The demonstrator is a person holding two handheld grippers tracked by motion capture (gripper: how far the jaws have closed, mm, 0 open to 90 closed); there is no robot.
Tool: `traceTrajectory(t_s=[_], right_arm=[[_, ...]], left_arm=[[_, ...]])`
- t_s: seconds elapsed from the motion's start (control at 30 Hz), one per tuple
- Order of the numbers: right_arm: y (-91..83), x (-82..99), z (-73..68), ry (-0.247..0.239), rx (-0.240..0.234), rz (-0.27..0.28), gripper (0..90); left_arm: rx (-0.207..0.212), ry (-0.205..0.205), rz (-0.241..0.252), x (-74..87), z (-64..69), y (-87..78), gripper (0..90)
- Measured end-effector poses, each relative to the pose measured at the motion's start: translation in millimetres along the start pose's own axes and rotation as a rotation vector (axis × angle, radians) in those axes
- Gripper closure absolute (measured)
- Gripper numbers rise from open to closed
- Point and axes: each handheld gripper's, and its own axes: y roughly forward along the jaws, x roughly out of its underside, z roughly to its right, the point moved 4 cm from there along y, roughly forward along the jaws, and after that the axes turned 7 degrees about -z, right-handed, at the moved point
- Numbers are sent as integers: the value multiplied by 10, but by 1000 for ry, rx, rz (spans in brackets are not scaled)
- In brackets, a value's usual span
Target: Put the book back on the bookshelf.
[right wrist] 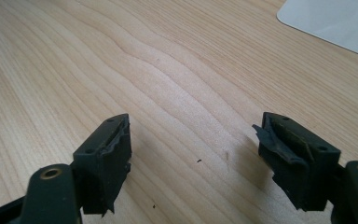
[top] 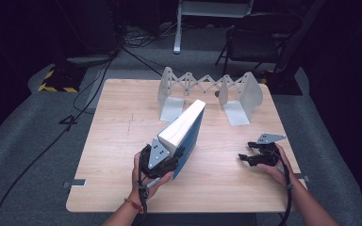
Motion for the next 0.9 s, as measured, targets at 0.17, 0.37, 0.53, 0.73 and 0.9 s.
traceTrajectory(t_s=[0.17, 0.37, 0.53, 0.73, 0.9], right_arm=[[8, 5, 24, 3, 3, 1, 209], [4, 12, 28, 1, 2, 1, 209], [-7, 17, 38, -9, -4, -6, 208], [-10, 19, 35, -14, -7, -9, 206], [-13, 22, 31, -19, -11, -8, 206]], left_arm=[[50, 11, -1, -10, -20, 10, 582], [133, 44, 1, -37, 29, 57, 592], [172, 69, 9, -108, 111, 137, 590], [258, 105, 20, -211, 256, 269, 587], [328, 127, 28, -290, 358, 294, 575]])
